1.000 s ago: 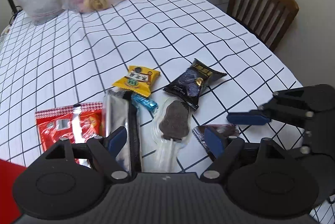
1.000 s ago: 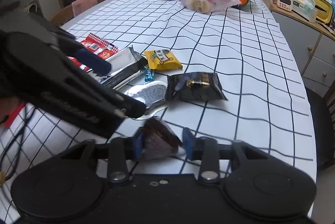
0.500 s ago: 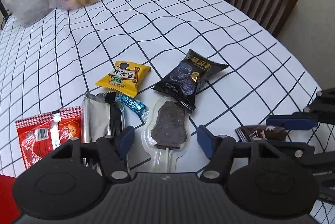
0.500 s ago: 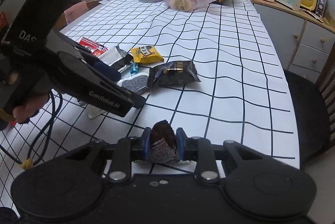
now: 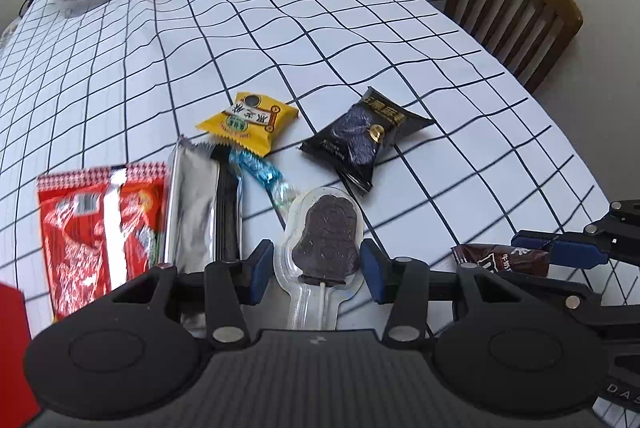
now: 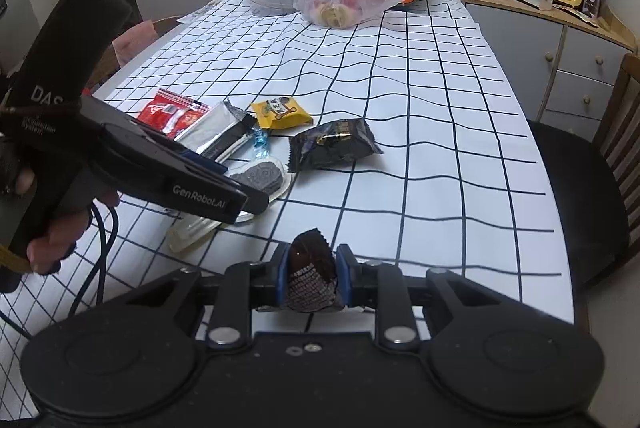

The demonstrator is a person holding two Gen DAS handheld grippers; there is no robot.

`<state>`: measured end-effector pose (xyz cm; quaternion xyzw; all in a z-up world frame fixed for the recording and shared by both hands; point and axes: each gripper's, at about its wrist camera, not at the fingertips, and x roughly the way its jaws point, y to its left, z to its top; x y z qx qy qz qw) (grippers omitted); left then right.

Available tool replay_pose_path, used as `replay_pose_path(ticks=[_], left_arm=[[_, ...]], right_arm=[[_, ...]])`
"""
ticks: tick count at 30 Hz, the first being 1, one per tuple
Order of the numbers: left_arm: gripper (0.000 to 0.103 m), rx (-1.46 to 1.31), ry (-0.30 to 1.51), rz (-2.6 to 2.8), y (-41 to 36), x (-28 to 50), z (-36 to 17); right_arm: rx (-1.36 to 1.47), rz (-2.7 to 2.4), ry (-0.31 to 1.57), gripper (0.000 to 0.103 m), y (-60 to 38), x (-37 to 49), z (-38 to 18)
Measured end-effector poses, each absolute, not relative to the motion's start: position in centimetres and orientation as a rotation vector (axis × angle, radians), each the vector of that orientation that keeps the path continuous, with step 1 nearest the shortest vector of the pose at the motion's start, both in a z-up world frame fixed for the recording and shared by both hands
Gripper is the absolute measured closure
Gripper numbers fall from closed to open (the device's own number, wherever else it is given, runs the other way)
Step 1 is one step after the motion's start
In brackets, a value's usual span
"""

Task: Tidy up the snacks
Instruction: 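Close the left gripper on the clear chocolate lollipop pack and lift it, then carry the lollipop pack in the left gripper into the box while the right gripper drops the chocolate bar there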

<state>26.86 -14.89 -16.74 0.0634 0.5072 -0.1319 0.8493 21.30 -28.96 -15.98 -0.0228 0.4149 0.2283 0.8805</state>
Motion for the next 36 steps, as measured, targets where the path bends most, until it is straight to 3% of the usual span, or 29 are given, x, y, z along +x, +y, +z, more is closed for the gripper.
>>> replay_pose_path(ticks=[17,36], left_arm=[[0.057,0.018,1.03,-0.232,-10.0,19.5,-12.3],[0.057,-0.111,0.888,-0.151,3.0,12.1,-3.7]], right_arm=[[-0.039,0.485,0.818,0.081,-26.2,16.1,-11.5],[-0.065,0.624,0.713,0.081,-13.9,12.1,-4.3]])
